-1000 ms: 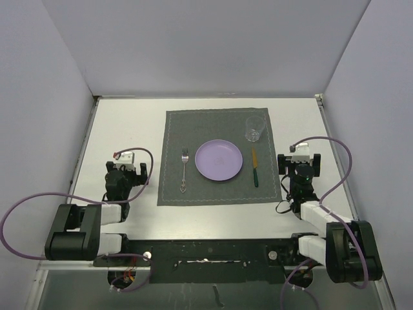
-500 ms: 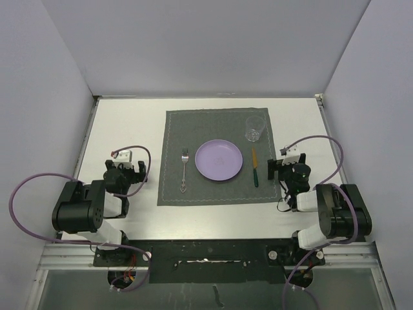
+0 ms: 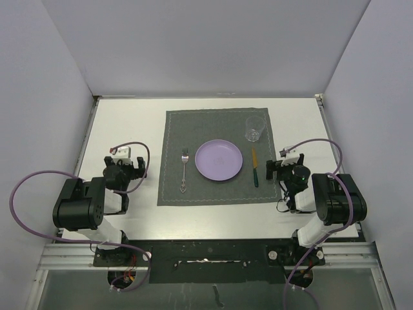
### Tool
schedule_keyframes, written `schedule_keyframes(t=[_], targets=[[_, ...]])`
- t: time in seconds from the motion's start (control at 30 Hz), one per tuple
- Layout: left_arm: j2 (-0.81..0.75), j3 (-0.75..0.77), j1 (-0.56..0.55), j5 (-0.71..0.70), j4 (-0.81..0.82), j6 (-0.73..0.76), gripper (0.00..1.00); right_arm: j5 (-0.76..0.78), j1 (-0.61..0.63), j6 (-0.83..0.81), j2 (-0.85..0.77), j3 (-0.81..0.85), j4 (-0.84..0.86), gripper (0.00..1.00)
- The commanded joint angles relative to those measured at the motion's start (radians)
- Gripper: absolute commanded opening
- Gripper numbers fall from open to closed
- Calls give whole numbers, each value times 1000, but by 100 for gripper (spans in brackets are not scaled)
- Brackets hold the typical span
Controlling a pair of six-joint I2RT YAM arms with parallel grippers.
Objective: Set the dinner table for one person
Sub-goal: Reset both arms
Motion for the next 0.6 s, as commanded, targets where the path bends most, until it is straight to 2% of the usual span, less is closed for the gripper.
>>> schedule_keyframes(t=[0.0, 0.1, 0.23, 0.37, 0.57], targets=[[4, 60, 6, -27, -18, -17, 98, -17, -6, 8, -13, 46, 10, 98], [3, 63, 6, -29, -27, -19, 98, -57, -6, -12, -14, 85, -69, 98], [2, 89, 6, -27, -69, -18, 98, -16, -7, 12, -13, 94, -81, 98], [3, 115, 5, -22, -122, -16, 98, 4, -9, 23, -4, 176, -228, 98], [5, 117, 4, -24, -125, -15, 98, 6, -9, 26, -1, 182, -230, 98]])
